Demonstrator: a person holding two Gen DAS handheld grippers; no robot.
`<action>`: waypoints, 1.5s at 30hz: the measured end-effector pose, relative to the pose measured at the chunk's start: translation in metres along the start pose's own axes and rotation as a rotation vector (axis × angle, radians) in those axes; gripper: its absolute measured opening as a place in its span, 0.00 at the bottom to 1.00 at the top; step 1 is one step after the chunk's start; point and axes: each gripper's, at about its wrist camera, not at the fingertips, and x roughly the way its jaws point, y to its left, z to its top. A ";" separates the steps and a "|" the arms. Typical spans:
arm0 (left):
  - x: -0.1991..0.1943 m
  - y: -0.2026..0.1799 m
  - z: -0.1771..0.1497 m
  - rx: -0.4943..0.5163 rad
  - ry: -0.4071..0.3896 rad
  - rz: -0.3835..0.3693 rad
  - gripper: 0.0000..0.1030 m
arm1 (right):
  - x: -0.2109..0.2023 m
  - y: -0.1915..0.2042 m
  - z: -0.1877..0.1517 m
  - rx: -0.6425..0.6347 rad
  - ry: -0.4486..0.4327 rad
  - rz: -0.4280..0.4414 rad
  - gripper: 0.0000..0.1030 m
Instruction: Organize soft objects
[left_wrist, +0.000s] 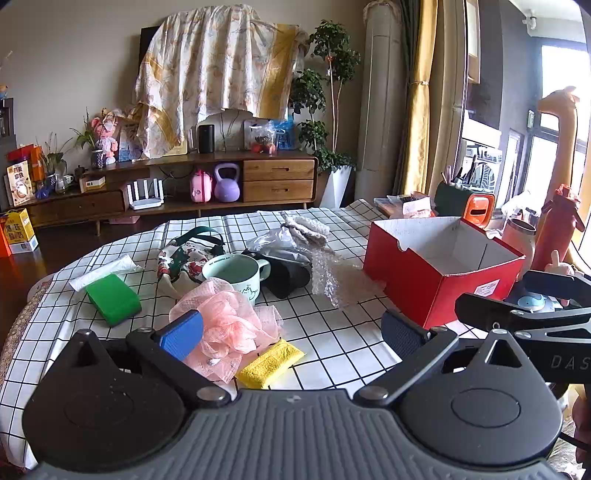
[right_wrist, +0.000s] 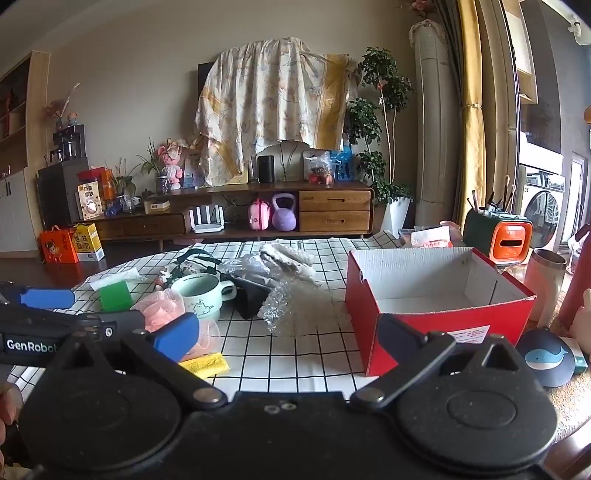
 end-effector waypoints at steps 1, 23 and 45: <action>-0.001 0.000 0.000 -0.001 -0.002 -0.002 1.00 | 0.001 -0.001 0.000 0.001 -0.002 0.001 1.00; -0.006 0.007 -0.002 -0.034 -0.024 -0.010 1.00 | -0.002 0.001 0.001 0.003 -0.009 -0.010 1.00; -0.010 0.006 -0.002 -0.035 -0.048 -0.015 1.00 | -0.002 -0.002 0.000 0.008 -0.010 -0.008 1.00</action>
